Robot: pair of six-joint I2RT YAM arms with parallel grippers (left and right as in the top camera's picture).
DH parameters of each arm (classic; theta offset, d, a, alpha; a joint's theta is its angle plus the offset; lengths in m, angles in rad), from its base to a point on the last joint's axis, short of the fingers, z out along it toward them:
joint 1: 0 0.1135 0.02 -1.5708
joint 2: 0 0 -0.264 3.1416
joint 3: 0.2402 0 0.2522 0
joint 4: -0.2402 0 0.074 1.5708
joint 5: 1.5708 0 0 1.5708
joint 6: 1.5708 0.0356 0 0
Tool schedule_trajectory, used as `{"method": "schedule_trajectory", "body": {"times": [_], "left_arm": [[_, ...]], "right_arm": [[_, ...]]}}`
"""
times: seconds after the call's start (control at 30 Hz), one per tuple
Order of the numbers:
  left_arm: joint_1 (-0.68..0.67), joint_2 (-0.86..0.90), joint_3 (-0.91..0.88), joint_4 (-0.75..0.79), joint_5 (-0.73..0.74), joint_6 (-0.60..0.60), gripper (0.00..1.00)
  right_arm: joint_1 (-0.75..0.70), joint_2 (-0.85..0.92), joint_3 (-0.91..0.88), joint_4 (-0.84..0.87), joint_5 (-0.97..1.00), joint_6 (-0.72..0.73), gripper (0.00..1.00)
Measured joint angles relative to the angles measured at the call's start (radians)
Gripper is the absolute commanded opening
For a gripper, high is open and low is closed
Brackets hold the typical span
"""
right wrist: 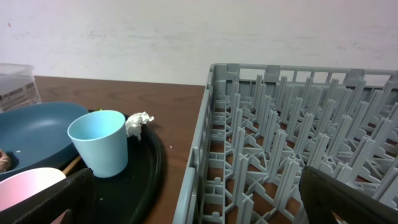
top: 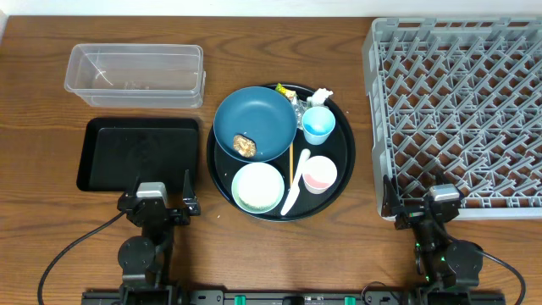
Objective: Sort waste into correct bins and load items into the dishwasher rack
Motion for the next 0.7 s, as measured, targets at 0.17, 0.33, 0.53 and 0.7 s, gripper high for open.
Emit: {"method": "schedule_trajectory", "body": {"times": [0.17, 0.33, 0.53, 0.7], "left_arm": [[0.0, 0.01, 0.0, 0.0, 0.0, 0.0, 0.98], [0.0, 0.01, 0.0, 0.0, 0.0, 0.0, 0.98], [0.0, 0.01, 0.0, 0.0, 0.0, 0.0, 0.98], [0.0, 0.01, 0.0, 0.0, 0.0, 0.0, 0.98]], "right_arm": [[0.0, 0.0, 0.0, 0.0, 0.0, 0.0, 0.99], [0.0, 0.0, 0.0, 0.0, 0.0, 0.0, 0.99], [0.0, 0.0, 0.0, 0.0, 0.0, 0.0, 0.99], [0.0, 0.0, 0.0, 0.0, 0.0, 0.0, 0.99]]}}
